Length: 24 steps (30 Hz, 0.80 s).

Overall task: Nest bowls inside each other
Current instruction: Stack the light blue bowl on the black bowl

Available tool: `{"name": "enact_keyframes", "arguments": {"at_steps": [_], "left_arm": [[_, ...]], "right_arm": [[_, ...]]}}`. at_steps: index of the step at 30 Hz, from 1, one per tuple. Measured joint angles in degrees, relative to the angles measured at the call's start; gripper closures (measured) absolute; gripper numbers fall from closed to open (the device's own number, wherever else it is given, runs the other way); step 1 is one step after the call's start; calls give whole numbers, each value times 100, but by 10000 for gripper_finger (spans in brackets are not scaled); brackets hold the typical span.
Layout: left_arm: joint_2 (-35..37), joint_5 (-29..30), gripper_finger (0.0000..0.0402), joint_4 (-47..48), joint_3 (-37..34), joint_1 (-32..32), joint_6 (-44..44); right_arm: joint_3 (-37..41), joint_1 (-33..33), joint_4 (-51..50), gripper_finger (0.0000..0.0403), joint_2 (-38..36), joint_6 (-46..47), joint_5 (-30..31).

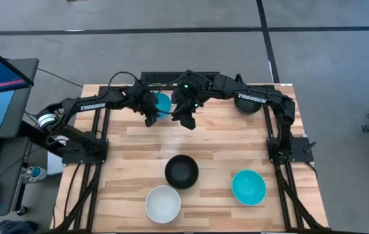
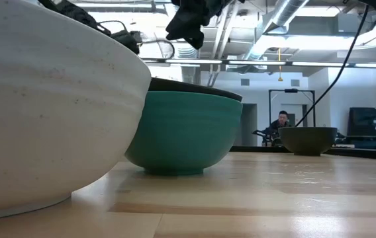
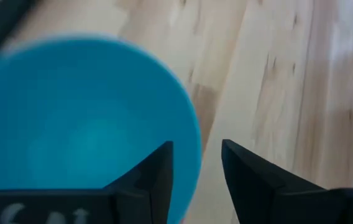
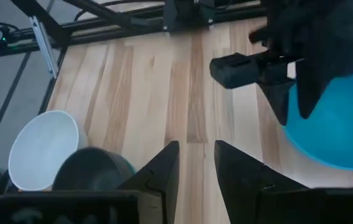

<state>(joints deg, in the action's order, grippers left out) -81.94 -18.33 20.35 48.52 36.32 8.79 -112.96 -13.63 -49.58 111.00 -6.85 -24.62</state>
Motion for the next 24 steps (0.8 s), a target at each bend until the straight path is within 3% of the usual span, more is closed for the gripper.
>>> {"name": "enact_keyframes", "arguments": {"at_steps": [12, 24], "left_arm": [[-565, -66, 273, -101, 50, -42, 162], [-585, 108, 273, -294, 54, 42, 215]], "right_arm": [[-5, -26, 371, 278, -2, 212, 121], [-5, 313, 668, 278, -2, 976, 2247]]}}
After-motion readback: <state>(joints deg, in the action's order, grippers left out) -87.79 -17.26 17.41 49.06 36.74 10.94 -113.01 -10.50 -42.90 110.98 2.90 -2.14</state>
